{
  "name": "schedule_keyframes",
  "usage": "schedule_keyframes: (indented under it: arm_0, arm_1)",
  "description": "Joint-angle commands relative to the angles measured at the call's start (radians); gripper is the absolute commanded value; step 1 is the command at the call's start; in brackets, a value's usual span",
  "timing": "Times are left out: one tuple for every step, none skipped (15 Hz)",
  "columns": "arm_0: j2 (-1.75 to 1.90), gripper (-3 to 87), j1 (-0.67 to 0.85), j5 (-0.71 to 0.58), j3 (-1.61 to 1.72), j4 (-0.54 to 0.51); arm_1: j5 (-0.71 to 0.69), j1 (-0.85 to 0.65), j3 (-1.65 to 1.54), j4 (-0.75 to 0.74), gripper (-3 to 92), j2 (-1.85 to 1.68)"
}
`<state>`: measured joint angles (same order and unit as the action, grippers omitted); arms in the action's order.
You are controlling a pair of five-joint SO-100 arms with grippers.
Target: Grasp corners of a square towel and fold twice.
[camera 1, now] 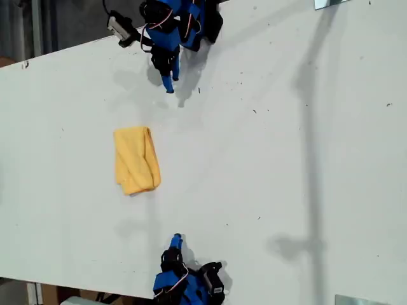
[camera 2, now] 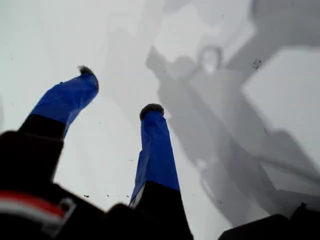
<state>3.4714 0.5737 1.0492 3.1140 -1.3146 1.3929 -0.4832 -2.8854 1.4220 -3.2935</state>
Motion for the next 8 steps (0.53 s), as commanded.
schedule_keyframes:
  arm_0:
    - [0.005, 7.0, -0.012, 0.029, 0.005, 0.009]
    - [0.005, 7.0, -0.011, -0.025, 0.005, 0.011]
    - [0.005, 7.0, -0.011, -0.020, 0.005, 0.011]
    - [0.005, 7.0, -0.011, -0.020, 0.005, 0.011]
    - [0.005, 7.0, -0.011, -0.020, 0.005, 0.011]
    - [0.005, 7.0, -0.011, -0.020, 0.005, 0.011]
    - [0.005, 7.0, -0.011, -0.020, 0.005, 0.011]
    - [0.005, 7.0, -0.011, -0.020, 0.005, 0.011]
  arm_1:
    - [0.009, -0.015, 0.006, -0.002, 13.3, 0.006]
    - [0.009, -0.021, 0.005, -0.002, 16.7, 0.006]
    - [0.009, -0.028, 0.005, -0.002, 19.4, 0.006]
    - [0.011, -0.031, 0.003, -0.002, 19.4, 0.006]
    - [0.018, -0.038, 0.000, -0.002, 18.7, 0.006]
    - [0.021, -0.038, 0.000, -0.002, 14.4, 0.006]
    - [0.021, -0.040, 0.000, -0.002, 9.8, 0.006]
    - [0.021, -0.044, 0.000, -0.002, 9.8, 0.006]
